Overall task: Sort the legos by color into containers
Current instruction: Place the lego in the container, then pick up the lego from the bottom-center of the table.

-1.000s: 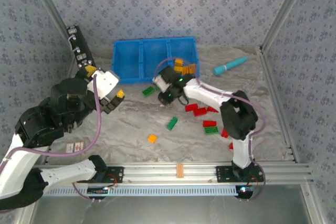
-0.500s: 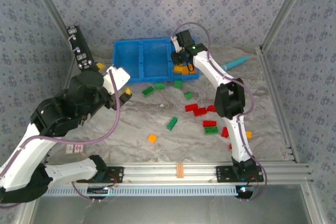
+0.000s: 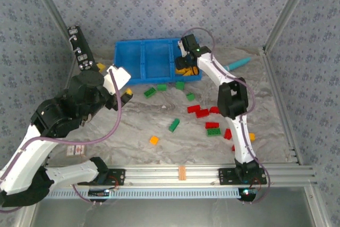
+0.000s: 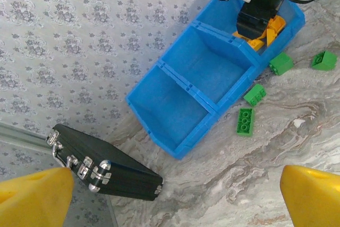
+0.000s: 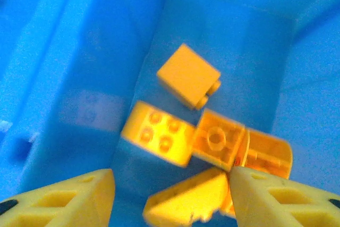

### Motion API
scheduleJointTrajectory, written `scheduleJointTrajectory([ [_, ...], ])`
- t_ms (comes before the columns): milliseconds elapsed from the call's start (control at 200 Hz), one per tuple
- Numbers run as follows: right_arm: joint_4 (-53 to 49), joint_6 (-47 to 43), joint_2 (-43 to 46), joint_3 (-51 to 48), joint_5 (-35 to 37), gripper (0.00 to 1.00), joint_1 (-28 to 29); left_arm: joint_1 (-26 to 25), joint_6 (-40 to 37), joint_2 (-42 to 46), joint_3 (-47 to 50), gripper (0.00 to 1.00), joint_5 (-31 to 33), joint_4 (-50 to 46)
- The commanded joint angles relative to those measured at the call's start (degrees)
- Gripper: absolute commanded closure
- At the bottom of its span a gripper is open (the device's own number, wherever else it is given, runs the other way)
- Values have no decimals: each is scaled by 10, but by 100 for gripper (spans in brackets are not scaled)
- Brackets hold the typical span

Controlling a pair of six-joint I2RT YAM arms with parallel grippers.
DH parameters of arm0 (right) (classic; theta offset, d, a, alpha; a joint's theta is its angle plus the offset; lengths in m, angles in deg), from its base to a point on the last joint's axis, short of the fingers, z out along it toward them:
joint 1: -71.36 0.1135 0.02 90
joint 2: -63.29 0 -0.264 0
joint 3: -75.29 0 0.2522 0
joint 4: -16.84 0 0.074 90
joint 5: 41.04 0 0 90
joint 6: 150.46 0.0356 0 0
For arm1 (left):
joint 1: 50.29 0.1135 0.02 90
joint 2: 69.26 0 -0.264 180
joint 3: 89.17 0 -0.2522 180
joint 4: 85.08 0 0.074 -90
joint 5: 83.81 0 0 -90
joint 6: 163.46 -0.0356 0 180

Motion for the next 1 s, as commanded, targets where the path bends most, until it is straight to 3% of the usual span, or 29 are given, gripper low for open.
scheduleJointTrajectory([
  [0, 12, 19, 133, -80, 2, 39, 27, 2, 14, 22, -20, 0, -9, 13],
  [145, 54, 89, 280, -261, -4, 37, 90, -3, 18, 36, -17, 0, -20, 16],
  [290, 88, 206, 369, -405, 41, 32, 224, -4, 27, 35, -32, 0, -32, 4],
  [435, 86, 272, 375, -449, 99, 28, 385, -5, 35, 30, -54, 0, -43, -4],
  [560, 59, 276, 337, -434, 103, 25, 477, -5, 39, 27, -60, 0, -55, -6],
  [700, 8, 242, 275, -403, 130, 22, 515, -6, 44, 24, -68, 0, -62, -9],
  [995, -3, 215, 237, -433, 148, 16, 530, -5, 45, 19, -65, 0, -62, -13],
])
